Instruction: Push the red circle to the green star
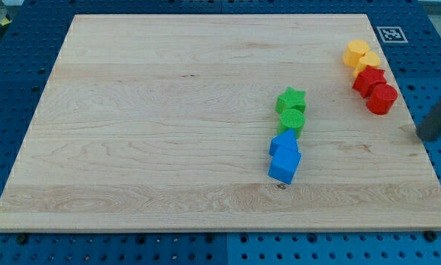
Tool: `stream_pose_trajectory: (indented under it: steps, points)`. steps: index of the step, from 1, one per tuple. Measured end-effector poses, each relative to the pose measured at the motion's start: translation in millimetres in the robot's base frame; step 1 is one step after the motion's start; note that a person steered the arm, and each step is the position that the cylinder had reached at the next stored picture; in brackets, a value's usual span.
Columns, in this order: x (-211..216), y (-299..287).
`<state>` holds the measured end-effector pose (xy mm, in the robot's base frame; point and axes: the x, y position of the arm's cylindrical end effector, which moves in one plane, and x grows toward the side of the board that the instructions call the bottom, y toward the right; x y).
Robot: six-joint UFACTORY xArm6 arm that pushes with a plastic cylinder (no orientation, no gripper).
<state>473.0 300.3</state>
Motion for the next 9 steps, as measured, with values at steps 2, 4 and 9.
stream_pose_trajectory:
  steps: [2,4,9]
  points:
    - [-60.9,-12.9]
    - [-54.1,-33.3]
    - [-11.8,-79.3]
